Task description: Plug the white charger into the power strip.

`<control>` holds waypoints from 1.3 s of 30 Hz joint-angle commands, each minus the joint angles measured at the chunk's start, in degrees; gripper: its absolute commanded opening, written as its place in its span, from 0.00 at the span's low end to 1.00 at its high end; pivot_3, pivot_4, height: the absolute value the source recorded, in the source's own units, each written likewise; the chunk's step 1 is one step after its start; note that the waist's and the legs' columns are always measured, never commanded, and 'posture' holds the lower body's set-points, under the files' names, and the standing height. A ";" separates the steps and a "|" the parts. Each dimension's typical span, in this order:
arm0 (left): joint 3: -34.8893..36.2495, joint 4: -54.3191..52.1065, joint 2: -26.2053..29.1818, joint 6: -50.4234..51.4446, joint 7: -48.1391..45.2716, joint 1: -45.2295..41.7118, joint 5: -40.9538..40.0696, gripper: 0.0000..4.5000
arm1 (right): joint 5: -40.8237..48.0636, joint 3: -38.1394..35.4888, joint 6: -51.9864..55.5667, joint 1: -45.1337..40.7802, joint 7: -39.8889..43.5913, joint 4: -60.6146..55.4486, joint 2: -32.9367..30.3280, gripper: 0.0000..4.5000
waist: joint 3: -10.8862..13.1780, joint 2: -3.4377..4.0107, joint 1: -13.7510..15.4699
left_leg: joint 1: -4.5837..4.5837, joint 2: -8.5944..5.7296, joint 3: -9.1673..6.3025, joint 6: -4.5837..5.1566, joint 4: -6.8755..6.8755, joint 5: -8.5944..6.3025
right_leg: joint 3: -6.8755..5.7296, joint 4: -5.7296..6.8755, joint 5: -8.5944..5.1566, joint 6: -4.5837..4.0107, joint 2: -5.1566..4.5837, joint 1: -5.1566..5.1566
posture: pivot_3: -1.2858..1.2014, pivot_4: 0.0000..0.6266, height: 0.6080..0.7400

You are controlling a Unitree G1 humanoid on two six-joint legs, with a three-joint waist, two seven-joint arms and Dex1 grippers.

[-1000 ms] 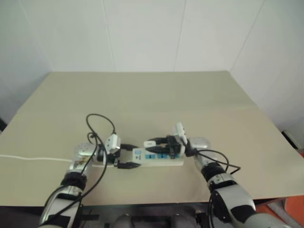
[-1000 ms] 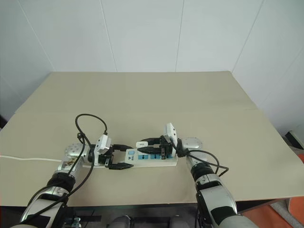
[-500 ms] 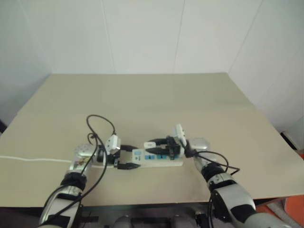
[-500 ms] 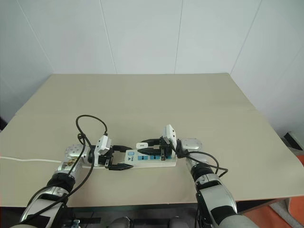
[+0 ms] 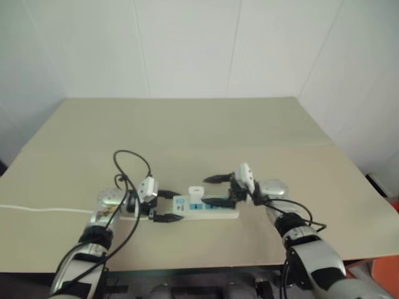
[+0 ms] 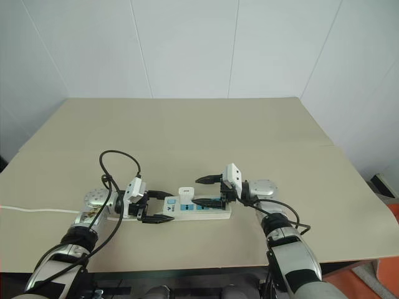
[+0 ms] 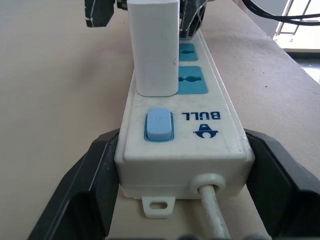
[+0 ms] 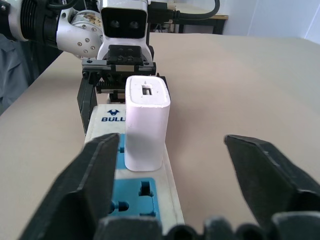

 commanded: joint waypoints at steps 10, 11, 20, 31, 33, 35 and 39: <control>1.70 -7.35 0.52 6.99 -4.46 -1.59 -5.80 1.00 | -2.55 0.44 -1.26 3.61 4.50 1.40 -2.32 1.00 | 0.01 0.01 -0.01 | -0.03 0.00 0.01 -0.01 0.00 0.00 | -0.01 -0.03 -0.03 0.03 -0.02 -0.01 | 0.52 0.24 1.00; 1.95 -8.36 1.03 7.72 -4.47 -1.23 -6.73 1.00 | -2.52 0.42 -1.32 3.64 4.60 1.25 -2.36 1.00 | 0.01 0.01 -0.05 | -0.02 0.00 0.00 0.00 -0.01 0.00 | -0.01 -0.02 -0.03 0.03 -0.01 0.00 | 0.52 0.24 1.00; 7.93 -22.45 13.16 18.75 -3.52 3.39 -12.70 1.00 | 4.27 -4.71 1.49 4.39 6.39 -10.95 -6.64 1.00 | 0.55 0.25 -0.48 | -0.32 0.01 -0.02 -0.01 -0.05 0.00 | -0.01 0.00 -0.03 -0.02 -0.03 -0.35 | 0.52 0.24 1.00; 11.90 -24.81 22.36 20.68 -2.45 8.97 -11.87 1.00 | 10.96 -10.10 18.73 8.28 8.66 -37.68 -37.38 1.00 | 1.25 0.99 -0.38 | -1.03 -0.02 0.11 0.02 -0.29 -0.05 | 0.05 -0.19 -0.04 -0.15 -0.08 -1.12 | 0.52 0.24 1.00; 11.70 -25.88 22.87 20.73 -2.03 10.68 -11.77 1.00 | 11.40 -9.33 19.55 9.81 8.66 -39.89 -42.24 1.00 | 1.26 0.97 -0.37 | -1.09 -0.03 0.16 0.03 -0.32 -0.06 | 0.06 -0.23 -0.05 -0.15 -0.10 -1.19 | 0.52 0.24 1.00; 11.75 -27.18 22.59 20.98 -1.27 11.85 -12.11 1.00 | 12.90 -9.21 21.62 11.24 8.66 -42.26 -44.88 1.00 | 1.29 0.93 -0.38 | -1.07 -0.01 0.18 0.03 -0.31 -0.07 | 0.07 -0.24 -0.06 -0.17 -0.10 -1.19 | 0.52 0.24 1.00; 11.55 -28.89 22.11 21.94 -0.24 12.63 -12.65 1.00 | 13.28 -9.49 23.75 13.17 8.48 -45.16 -45.82 1.00 | 1.36 0.82 -0.44 | -1.00 0.02 0.21 0.02 -0.19 -0.07 | 0.09 -0.20 -0.13 -0.04 -0.09 -1.14 | 0.52 0.24 1.00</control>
